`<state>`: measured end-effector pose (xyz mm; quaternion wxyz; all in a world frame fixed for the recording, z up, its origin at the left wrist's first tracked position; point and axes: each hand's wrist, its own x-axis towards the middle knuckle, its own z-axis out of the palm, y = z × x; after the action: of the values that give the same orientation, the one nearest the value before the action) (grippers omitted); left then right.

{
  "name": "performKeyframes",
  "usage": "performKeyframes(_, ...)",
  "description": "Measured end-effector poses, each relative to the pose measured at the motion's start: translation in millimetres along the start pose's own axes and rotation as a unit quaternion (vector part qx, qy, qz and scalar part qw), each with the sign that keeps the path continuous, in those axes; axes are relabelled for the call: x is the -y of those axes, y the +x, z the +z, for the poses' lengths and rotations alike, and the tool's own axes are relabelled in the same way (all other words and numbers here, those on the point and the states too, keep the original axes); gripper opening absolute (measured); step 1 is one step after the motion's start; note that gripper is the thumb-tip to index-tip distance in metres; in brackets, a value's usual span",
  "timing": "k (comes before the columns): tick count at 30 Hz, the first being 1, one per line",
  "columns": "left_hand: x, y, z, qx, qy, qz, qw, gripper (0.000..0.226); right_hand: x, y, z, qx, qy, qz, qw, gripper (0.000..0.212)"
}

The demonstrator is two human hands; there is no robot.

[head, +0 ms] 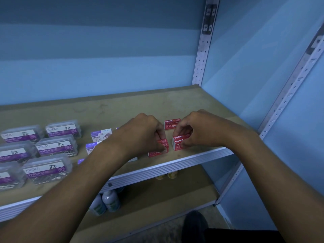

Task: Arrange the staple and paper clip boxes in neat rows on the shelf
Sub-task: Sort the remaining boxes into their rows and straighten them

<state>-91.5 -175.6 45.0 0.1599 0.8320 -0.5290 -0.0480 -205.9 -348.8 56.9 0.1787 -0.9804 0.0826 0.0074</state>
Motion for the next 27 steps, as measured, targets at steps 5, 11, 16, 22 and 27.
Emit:
performKeyframes(5,-0.8,1.3,3.1,-0.017,0.005,0.009,1.0,0.027,0.8,-0.1,0.9,0.0,0.006,-0.005,1.0,0.028)
performKeyframes(11,-2.3,3.7,6.3,-0.028,0.01,0.013,0.999,0.028,2.3,0.9,3.1,-0.002,0.017,-0.008,1.0,0.027)
performKeyframes(16,-3.3,5.2,9.6,-0.032,0.01,0.016,0.999,0.031,2.5,1.2,4.0,-0.008,0.015,-0.012,1.0,0.027)
performKeyframes(22,-2.1,6.9,11.7,-0.033,0.008,0.018,0.999,0.031,3.8,1.5,5.2,-0.009,0.003,-0.024,1.0,0.028)
performKeyframes(27,-1.6,6.7,11.8,-0.031,0.002,0.017,0.999,0.032,3.3,2.5,5.7,-0.009,0.001,-0.019,1.0,0.028)
